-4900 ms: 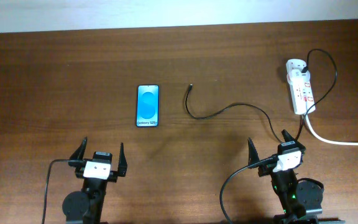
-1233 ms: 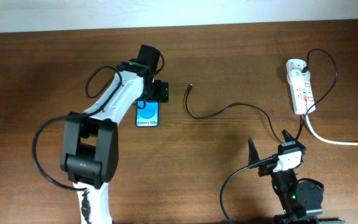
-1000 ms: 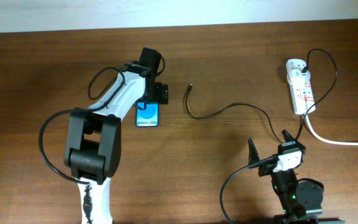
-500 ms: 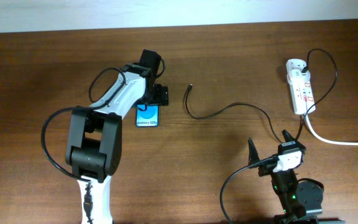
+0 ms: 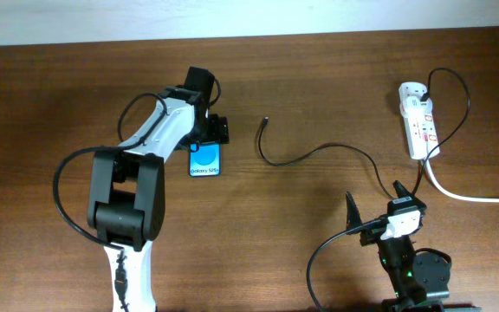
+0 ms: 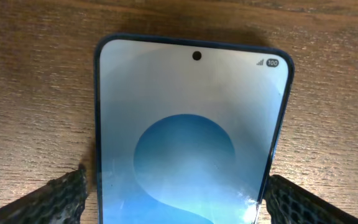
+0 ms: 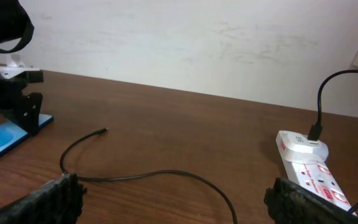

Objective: Plug charger to phone and switch on socket
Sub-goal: 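Move the left gripper over the blue phone and lower onto it, then close the left gripper on the phone's top edge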

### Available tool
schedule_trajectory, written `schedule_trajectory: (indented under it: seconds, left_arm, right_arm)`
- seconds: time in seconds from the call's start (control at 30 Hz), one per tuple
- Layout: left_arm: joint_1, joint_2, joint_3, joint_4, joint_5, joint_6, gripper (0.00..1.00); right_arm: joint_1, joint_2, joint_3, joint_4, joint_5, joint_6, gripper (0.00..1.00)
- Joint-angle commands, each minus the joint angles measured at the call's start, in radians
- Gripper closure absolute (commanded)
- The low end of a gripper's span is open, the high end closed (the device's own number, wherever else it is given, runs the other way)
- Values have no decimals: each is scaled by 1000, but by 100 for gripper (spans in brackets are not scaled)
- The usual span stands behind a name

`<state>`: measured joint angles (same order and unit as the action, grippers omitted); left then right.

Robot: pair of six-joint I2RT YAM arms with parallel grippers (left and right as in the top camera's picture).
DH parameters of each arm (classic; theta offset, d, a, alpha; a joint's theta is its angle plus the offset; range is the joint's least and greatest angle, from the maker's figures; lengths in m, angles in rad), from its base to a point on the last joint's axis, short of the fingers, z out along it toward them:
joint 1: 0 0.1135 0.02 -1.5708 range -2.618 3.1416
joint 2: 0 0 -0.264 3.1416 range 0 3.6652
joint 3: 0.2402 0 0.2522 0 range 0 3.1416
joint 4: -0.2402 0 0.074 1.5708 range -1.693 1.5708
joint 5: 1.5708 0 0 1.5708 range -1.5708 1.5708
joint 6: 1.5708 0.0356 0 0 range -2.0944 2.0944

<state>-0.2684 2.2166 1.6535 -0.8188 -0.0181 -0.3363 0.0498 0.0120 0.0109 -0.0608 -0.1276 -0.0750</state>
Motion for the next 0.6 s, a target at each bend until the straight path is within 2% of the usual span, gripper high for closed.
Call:
schedule_trajectory:
  seconds: [0.0, 0.27, 0.57]
  left_arm:
    - [3, 69, -3, 4, 83, -8, 11]
    - [3, 68, 7, -29, 83, -8, 24]
    - [3, 68, 201, -191, 83, -8, 23]
  right_arm:
    - [7, -9, -5, -5, 8, 4, 2]
    - [7, -9, -5, -5, 9, 4, 2]
    - [7, -9, -5, -5, 8, 4, 2]
